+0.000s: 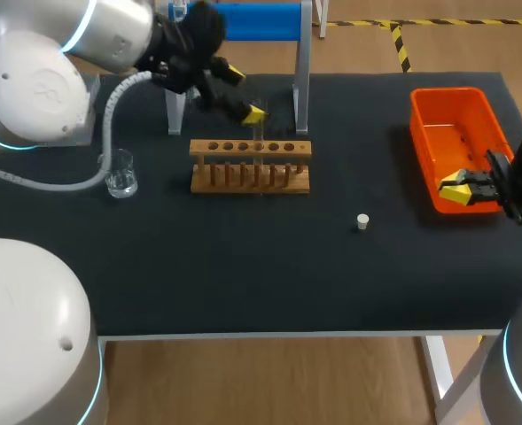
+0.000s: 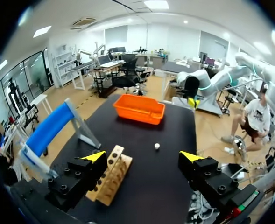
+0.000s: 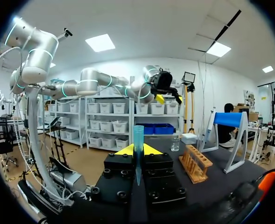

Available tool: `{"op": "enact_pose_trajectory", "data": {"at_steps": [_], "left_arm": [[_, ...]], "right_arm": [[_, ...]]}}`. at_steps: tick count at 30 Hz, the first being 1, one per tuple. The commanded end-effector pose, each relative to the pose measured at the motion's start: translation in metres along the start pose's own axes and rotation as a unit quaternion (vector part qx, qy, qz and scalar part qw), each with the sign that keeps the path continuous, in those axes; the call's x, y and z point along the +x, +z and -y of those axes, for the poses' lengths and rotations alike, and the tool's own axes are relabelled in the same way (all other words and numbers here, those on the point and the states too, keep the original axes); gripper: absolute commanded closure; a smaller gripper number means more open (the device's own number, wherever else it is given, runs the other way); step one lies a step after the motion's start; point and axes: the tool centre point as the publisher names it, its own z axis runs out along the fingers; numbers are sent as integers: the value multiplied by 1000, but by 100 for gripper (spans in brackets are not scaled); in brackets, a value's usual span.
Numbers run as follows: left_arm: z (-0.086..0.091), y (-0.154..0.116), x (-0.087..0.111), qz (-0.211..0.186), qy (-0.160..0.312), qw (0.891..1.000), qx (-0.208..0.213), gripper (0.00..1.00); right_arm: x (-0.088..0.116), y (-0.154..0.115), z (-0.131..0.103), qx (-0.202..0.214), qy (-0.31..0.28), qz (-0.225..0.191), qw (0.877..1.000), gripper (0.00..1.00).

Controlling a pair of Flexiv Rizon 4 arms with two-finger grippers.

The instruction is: Invert the test tube, pick up the pipette, mount the tip to pipette, aspirate from beaker and dispense into the tube, eject the tip, return the pipette, and cap with the stopper.

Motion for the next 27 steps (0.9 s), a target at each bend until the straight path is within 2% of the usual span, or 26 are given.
{"op": "enact_pose_trajectory", "data": {"at_steps": [1, 7, 14, 21, 27], "left_arm": [[-14, -20, -13, 14, -17, 1000, -15, 0], [-33, -26, -37, 67, -65, 995, -16, 0], [-46, -23, -58, 150, -129, 980, -23, 0], [-52, -25, -81, 222, -180, 958, -12, 0], [-50, -22, -94, 249, -199, 948, -7, 0]], "right_arm": [[0, 0, 0, 1, 0, 0, 1000, 100], [0, 0, 0, 1, 0, 0, 1000, 100], [0, 0, 0, 1, 0, 0, 1000, 100], [0, 0, 0, 1, 0, 0, 1000, 100], [0, 0, 0, 1, 0, 0, 1000, 100]]}}
